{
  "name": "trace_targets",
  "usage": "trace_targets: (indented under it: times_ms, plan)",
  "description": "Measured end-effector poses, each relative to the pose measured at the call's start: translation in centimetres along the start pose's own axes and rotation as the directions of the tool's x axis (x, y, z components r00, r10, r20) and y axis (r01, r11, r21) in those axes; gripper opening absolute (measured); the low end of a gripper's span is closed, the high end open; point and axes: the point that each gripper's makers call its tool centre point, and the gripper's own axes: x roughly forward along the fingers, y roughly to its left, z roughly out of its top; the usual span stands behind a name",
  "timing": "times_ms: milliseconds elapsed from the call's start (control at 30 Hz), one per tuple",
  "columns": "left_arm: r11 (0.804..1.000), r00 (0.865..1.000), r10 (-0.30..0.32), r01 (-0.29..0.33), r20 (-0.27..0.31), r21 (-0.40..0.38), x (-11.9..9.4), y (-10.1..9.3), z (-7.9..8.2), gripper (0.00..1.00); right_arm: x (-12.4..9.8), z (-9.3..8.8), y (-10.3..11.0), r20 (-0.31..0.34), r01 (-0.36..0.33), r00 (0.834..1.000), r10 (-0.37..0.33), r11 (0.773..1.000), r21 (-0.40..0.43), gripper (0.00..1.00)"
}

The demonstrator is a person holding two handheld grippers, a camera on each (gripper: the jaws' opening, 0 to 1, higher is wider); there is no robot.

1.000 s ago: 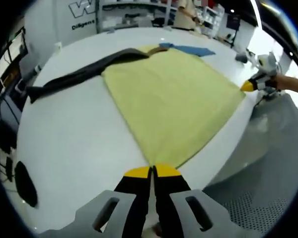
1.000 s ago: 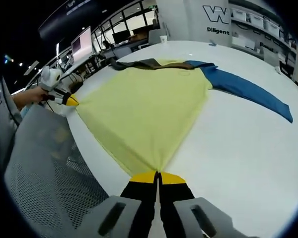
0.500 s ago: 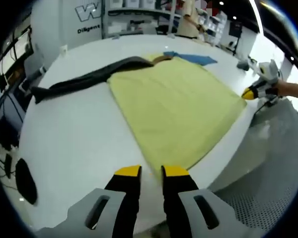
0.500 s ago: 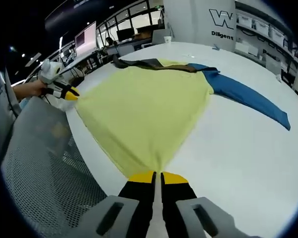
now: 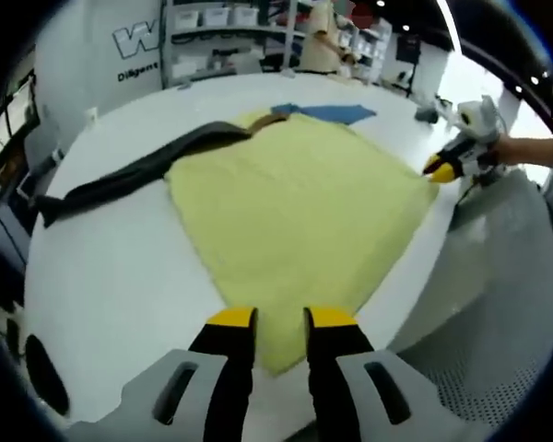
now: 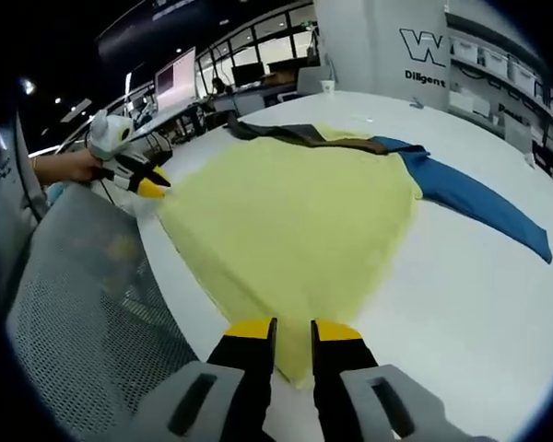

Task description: Fold the garment on the visible template until the final outline fits inside the template.

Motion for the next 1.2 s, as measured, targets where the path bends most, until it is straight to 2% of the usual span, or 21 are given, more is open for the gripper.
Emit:
trace_targets:
  times_ms: [200, 367, 500, 567, 700, 767, 900, 1033, 1100, 1200]
  plan:
    - [0.999, 0.999, -0.038, 0.038, -0.018, 0.033, 1.4, -1.4, 0.5, 0.15, 0.9, 0.7, 0.9, -0.007, -0.014, 1.000, 0.014, 1.000, -0.028, 0.12]
    - [0.997, 0.998, -0.060, 0.061, -0.015, 0.052, 2.5, -2.0, 0.9, 0.16, 1.4, 0.8, 0.4, -0.021, 0.023, 0.999, -0.024, 0.999, -0.045, 0.19]
    - [0.995, 0.998, -0.069, 0.069, -0.007, 0.077, 2.9, -2.4, 1.3, 0.17, 1.9, 0.2, -0.1, -0.040, 0.035, 0.998, -0.038, 0.998, -0.054, 0.22]
    - [0.992, 0.999, -0.050, 0.049, 0.005, 0.117, 3.2, -2.4, 1.2, 0.24, 1.7, 0.2, 0.3, -0.036, 0.035, 0.999, -0.037, 0.998, -0.058, 0.24]
    - [0.979, 0.997, -0.070, 0.071, -0.010, 0.191, 3.2, -3.7, 0.9, 0.34, 1.8, 0.0, 0.2, -0.046, 0.028, 0.998, -0.032, 0.997, -0.071, 0.26]
    - [0.973, 0.998, -0.067, 0.069, -0.016, 0.220, 3.1, -3.6, 0.6, 0.37, 1.9, -0.2, 0.6, -0.061, 0.019, 0.998, -0.026, 0.994, -0.106, 0.29]
    - [0.978, 0.997, -0.071, 0.073, -0.016, 0.196, 2.8, -3.9, 0.9, 0.39, 1.8, -0.6, 0.9, -0.089, 0.002, 0.996, -0.016, 0.988, -0.155, 0.34]
    - [0.982, 0.997, -0.072, 0.074, -0.018, 0.174, 2.7, -3.9, 1.2, 0.38, 1.8, -0.4, 0.6, -0.097, -0.003, 0.995, -0.009, 0.992, -0.129, 0.34]
    - [0.985, 0.997, -0.073, 0.072, 0.000, 0.155, 2.6, -3.8, 1.6, 0.38, 1.8, 0.1, 0.4, -0.062, -0.018, 0.998, 0.014, 0.997, -0.071, 0.32]
    - [0.990, 0.996, -0.076, 0.071, 0.041, 0.122, 2.5, -3.2, 2.5, 0.37, 1.4, 1.4, -0.2, -0.003, -0.005, 1.000, 0.005, 1.000, -0.011, 0.33]
